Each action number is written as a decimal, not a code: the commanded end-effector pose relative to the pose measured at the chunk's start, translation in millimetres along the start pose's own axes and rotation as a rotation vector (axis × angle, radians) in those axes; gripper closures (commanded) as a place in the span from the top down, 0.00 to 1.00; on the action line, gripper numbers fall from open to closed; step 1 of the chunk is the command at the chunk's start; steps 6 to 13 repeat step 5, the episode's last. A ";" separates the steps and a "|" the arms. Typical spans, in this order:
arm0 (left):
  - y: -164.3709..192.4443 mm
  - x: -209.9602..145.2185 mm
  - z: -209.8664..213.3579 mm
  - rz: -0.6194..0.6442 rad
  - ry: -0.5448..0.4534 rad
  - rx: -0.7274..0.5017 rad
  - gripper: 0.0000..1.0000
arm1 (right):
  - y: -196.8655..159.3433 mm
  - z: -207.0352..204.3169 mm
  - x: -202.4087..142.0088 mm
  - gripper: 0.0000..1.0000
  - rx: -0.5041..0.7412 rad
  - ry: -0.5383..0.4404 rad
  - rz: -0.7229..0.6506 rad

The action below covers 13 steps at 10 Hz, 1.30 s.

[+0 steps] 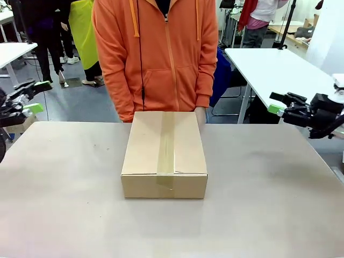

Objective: Pack the gift set into the box.
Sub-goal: Press and hold the closed box until the human finishes sealing it.

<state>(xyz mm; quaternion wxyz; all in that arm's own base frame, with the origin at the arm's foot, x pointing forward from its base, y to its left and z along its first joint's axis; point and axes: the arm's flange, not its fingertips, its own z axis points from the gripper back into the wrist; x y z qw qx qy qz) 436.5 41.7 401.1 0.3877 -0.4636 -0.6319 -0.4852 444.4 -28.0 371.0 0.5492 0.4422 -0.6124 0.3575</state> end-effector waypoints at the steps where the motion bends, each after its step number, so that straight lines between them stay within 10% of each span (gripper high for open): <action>1: 18.7 5.2 -34.6 -0.011 0.043 -0.093 1.00 | -5.8 -27.1 10.9 1.00 0.088 0.047 -0.001; 13: 18.7 5.2 -34.6 -0.011 0.043 -0.093 1.00 | -5.8 -27.1 10.9 1.00 0.088 0.047 -0.001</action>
